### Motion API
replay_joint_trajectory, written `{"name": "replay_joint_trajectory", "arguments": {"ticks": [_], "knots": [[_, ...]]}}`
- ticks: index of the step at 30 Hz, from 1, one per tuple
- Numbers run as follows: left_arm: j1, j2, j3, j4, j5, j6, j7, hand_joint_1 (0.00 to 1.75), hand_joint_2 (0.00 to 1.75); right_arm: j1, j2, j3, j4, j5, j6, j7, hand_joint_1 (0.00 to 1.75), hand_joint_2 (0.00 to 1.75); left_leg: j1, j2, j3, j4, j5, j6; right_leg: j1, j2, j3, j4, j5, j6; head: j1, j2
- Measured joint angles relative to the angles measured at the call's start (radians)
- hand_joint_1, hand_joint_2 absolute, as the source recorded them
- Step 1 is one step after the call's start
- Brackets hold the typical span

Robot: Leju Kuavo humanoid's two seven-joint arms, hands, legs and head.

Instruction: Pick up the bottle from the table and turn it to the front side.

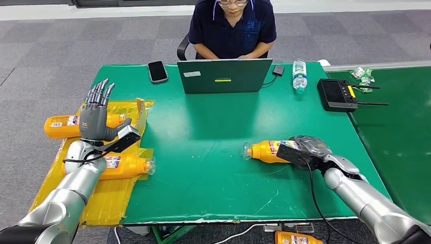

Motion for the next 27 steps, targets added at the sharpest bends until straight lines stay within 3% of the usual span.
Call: {"name": "replay_joint_trajectory", "arguments": {"ticks": [7, 12, 17, 27], "knots": [[0.000, -0.003, 0.000, 0.000, 0.003, 0.000, -0.003, 0.00, 1.75, -0.001, 0.001, 0.000, -0.001, -0.007, -0.005, -0.001, 1.75, 1.75, 0.000, 0.000, 0.000, 0.000, 0.000, 0.000, 0.000, 0.000, 0.001, 0.000, 0.000, 0.000, 0.000, 0.000], [0.001, -0.007, 0.000, 0.000, 0.008, 0.001, -0.007, 0.00, 1.75, -0.002, 0.022, 0.000, -0.002, -0.020, -0.060, -0.014, 1.75, 1.75, 0.000, 0.000, 0.000, 0.000, 0.000, 0.000, 0.000, 0.000, 0.001, 0.000, 0.000, 0.000, 0.000, 0.000], [0.001, -0.019, 0.000, 0.000, 0.018, 0.000, -0.013, 0.00, 1.75, -0.005, 0.115, -0.033, -0.002, -0.072, -0.150, -0.056, 1.75, 1.75, 0.000, 0.002, -0.001, 0.000, 0.000, 0.000, 0.000, 0.001, -0.002, 0.001, 0.000, 0.000, 0.000, 0.000], [0.005, -0.048, 0.000, 0.000, 0.026, -0.001, -0.011, 0.00, 1.75, -0.042, 0.291, -0.113, -0.025, -0.109, -0.201, -0.077, 1.75, 1.75, 0.001, 0.001, -0.003, -0.001, 0.001, -0.001, 0.001, 0.000, -0.003, 0.001, 0.000, -0.001, 0.000, 0.000]]}}
